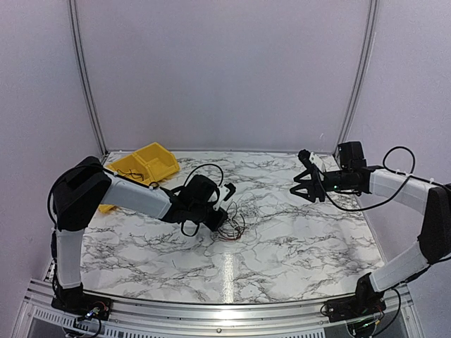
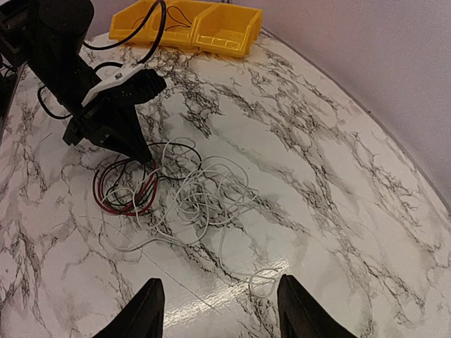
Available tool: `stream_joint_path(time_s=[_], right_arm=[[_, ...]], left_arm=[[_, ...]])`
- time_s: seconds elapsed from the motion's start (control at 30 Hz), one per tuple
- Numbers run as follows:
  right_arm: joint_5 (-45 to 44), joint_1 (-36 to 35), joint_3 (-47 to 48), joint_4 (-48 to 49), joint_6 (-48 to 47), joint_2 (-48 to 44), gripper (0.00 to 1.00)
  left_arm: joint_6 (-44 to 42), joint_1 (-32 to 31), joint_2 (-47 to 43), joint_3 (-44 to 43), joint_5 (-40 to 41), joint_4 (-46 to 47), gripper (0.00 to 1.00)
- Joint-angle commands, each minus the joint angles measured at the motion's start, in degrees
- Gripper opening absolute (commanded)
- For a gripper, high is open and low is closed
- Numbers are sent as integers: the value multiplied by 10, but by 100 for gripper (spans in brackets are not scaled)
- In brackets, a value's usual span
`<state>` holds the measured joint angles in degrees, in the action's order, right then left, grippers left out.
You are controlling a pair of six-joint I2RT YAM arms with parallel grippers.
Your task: Untangle the cables
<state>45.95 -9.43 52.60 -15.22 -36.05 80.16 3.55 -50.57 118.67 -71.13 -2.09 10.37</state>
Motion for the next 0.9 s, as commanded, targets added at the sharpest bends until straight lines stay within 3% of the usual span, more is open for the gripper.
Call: stream_joint_path(time_s=[0.0, 0.07, 0.27, 0.47, 0.67, 0.87], right_arm=[[-31, -26, -5, 35, 43, -4, 53], [-73, -66, 5, 42, 85, -4, 52], [-70, -177, 76, -34, 82, 57, 58], [-25, -207, 110, 14, 141, 109, 70], [-73, -243, 112, 52, 134, 140, 72], [-178, -259, 139, 79, 149, 224, 72]], left_arm=[[0, 1, -49, 7, 2, 10, 0], [0, -8, -77, 8, 13, -7, 0], [6, -24, -169, 40, 12, -18, 0], [46, -30, -213, 68, 16, 0, 0], [95, -31, -214, 84, 17, 18, 0], [117, -33, -218, 91, 37, 27, 0]])
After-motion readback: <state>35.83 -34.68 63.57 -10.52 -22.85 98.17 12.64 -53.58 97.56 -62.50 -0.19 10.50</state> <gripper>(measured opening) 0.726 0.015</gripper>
